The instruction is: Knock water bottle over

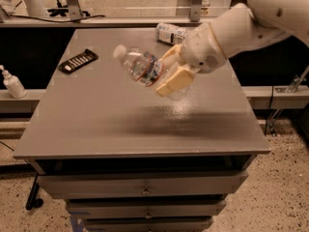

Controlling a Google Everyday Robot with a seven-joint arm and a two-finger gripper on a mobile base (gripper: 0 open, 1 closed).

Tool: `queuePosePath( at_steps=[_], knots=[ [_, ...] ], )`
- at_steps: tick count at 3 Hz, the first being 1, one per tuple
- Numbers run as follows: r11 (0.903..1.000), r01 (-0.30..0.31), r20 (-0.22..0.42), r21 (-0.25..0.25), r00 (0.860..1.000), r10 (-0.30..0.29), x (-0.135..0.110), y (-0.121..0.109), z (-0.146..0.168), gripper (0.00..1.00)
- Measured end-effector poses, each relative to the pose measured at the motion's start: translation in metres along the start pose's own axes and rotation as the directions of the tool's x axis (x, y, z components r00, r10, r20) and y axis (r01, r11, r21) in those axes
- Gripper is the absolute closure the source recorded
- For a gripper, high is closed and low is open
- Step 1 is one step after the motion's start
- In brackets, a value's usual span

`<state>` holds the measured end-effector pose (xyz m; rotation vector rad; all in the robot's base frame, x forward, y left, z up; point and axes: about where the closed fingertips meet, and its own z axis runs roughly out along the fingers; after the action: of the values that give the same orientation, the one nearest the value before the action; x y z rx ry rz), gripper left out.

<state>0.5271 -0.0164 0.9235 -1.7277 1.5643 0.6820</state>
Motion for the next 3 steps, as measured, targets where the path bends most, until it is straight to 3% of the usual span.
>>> queuePosePath(
  at_steps=[1,2,3],
  knots=[
    [0.9863,0.125,-0.191,-0.108,0.971,-0.144,-0.013,0.013,0.037,1.0],
    [0.9689,0.187,-0.348,-0.162,0.908,-0.233,-0.015,0.02,0.062,1.0],
    [0.959,0.221,-0.467,-0.177,0.839,-0.28,-0.019,0.022,0.079,1.0]
  ],
)
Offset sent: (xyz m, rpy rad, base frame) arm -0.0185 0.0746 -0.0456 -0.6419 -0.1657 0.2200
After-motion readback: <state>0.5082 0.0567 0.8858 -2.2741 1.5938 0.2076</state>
